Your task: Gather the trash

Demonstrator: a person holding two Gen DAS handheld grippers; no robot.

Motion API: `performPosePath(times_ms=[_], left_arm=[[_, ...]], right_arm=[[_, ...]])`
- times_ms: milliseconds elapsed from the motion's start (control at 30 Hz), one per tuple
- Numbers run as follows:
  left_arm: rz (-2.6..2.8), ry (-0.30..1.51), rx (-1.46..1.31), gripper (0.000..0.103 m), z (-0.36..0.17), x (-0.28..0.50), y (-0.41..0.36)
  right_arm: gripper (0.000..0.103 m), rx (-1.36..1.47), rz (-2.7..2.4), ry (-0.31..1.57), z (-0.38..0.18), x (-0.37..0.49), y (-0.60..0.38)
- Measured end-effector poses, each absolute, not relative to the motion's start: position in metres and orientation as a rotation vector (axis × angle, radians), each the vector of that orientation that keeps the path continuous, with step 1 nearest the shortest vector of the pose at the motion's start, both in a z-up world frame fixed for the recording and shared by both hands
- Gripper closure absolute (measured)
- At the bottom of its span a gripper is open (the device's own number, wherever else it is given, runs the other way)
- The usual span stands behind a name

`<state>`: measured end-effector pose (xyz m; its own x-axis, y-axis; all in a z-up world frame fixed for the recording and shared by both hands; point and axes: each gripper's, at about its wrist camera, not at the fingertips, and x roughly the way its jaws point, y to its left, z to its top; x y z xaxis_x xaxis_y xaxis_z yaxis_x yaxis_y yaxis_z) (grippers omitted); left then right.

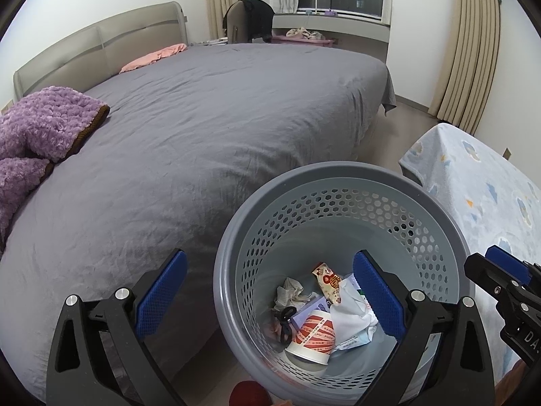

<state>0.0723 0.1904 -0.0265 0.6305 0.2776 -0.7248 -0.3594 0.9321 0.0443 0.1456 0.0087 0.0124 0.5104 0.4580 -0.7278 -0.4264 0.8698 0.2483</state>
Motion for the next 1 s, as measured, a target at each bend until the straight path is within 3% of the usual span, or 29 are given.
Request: performPosePath(times_ms=[1000], left_arm=[[0.367, 0.807, -0.100, 0.007, -0.0243, 0.0716, 0.1913]], right_arm=[[0.054, 0.035, 0.533, 0.884, 0.0131, 0.1448, 0.0090]])
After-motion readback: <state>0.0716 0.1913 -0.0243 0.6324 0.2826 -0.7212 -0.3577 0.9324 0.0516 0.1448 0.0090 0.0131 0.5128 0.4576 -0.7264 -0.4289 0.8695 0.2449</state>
